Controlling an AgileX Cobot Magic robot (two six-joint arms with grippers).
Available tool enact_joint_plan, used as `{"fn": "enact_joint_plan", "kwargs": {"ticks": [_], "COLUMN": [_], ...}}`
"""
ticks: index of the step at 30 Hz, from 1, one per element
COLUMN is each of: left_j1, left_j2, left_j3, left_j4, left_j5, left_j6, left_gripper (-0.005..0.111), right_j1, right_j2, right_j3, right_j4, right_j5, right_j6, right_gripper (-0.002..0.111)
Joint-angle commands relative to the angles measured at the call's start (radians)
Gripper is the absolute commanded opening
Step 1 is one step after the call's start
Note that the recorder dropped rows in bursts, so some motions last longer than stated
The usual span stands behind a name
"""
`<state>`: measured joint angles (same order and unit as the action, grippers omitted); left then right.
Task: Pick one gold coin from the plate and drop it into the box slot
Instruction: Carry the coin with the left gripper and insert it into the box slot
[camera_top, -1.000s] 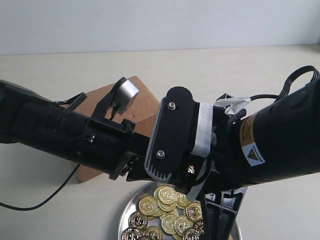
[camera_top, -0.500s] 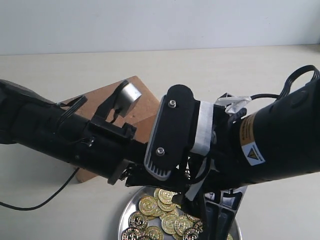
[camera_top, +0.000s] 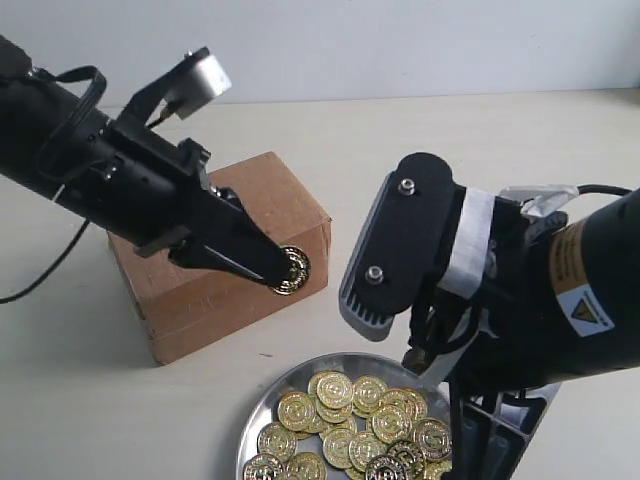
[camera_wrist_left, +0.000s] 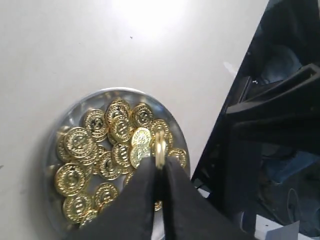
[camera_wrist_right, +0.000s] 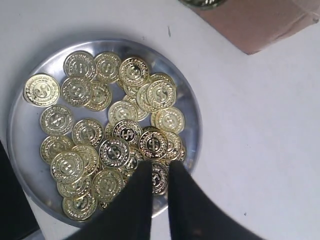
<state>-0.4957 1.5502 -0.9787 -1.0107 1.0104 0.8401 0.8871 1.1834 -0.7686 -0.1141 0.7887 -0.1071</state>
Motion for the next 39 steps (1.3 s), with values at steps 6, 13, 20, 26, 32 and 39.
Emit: {"fn": "enact_joint_plan", "kwargs": {"ticks": [6,13,20,26,32,39], "left_j1": [-0.003,-0.003,-0.003,-0.003,-0.003,-0.003], "left_j2": [-0.039,0.044,0.066,0.066,0.087,0.135], "left_j3": [-0.117,-0.117,-0.117,-0.117,-0.117,-0.117], "left_j4": [0.556,0.693,0.693,0.695,0.672,0.674], "left_j5": [-0.222,-0.315,-0.36,-0.396,-0.444,-0.444], "left_j6": [-0.263,-0.271,-0.241,0.026,0.044,0.048], "left_gripper": [0.0,0.0,0.0,0.0,0.0,0.0], "right_j1": [-0.004,-0.004,-0.004,-0.004,-0.004,-0.004], "right_j2": [-0.046,-0.046,-0.046,-0.046,-0.046,-0.046], "right_j3": [-0.01,-0.01,-0.01,-0.01,-0.01,-0.01], "right_j4": [-0.009,-0.009,-0.009,-0.009,-0.009,-0.009], "right_j5": [0.029,0.036,0.03,0.025,0.02,0.02], "right_j6": [0.006,0.006,0.006,0.006,0.004,0.004], "right_gripper": [0.0,0.0,0.0,0.0,0.0,0.0]}}
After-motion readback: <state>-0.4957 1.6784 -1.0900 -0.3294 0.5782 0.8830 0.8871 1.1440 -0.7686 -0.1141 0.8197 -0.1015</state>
